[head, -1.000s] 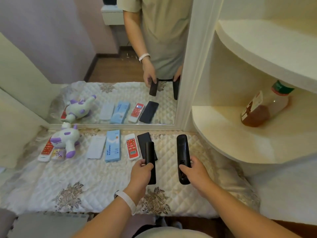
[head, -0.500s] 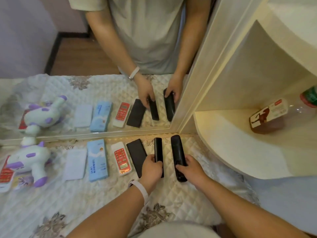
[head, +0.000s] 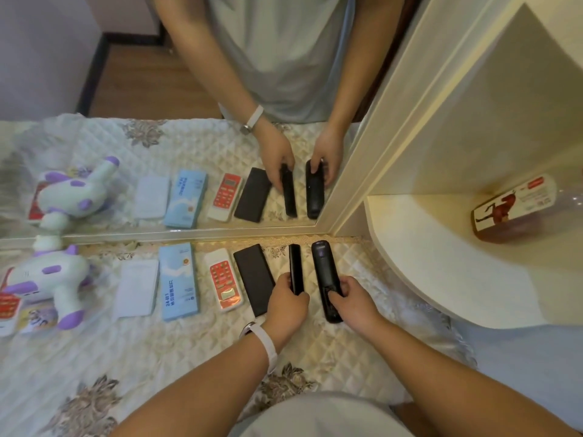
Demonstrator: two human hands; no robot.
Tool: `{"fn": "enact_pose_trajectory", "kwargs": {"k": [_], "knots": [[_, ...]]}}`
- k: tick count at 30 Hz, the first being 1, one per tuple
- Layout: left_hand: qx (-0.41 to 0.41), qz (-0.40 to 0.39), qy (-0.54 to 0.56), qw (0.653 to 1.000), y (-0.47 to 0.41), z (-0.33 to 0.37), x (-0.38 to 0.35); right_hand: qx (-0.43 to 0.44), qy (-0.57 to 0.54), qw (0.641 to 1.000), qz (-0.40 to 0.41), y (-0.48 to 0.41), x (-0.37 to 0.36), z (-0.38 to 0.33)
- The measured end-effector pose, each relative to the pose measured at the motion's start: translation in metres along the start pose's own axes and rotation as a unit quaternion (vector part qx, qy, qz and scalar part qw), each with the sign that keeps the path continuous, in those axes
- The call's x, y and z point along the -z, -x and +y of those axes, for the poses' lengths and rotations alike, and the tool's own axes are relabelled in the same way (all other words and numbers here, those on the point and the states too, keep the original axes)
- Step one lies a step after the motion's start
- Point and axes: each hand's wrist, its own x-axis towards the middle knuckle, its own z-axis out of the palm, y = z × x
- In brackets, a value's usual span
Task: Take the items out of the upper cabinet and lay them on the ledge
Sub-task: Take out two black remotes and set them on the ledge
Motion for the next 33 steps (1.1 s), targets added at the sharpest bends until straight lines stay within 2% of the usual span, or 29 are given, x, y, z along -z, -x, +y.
{"fn": "enact_pose_trajectory", "kwargs": {"k": [8, 15, 18, 23, 33], "knots": [[-0.025, 0.038, -0.048, 0.998, 0.031, -0.008, 0.011, 0.062, 0.095, 0.993, -0.013, 0.013, 0.017, 0.008], [-0.074, 0.124, -0.163, 0.976, 0.08, -0.013, 0.029, 0.206, 0.19, 0.959, -0.047, 0.032, 0.031, -0.016], [-0.104, 0.186, -0.238, 0.948, 0.1, -0.019, 0.038, 0.286, 0.239, 0.926, -0.06, 0.043, 0.031, -0.03], [-0.127, 0.266, -0.336, 0.895, 0.142, -0.031, 0.051, 0.416, 0.316, 0.849, -0.076, 0.067, 0.019, -0.049], [-0.048, 0.422, -0.365, 0.829, 0.256, -0.076, 0.099, 0.605, 0.351, 0.707, -0.107, 0.135, -0.015, -0.096]]}}
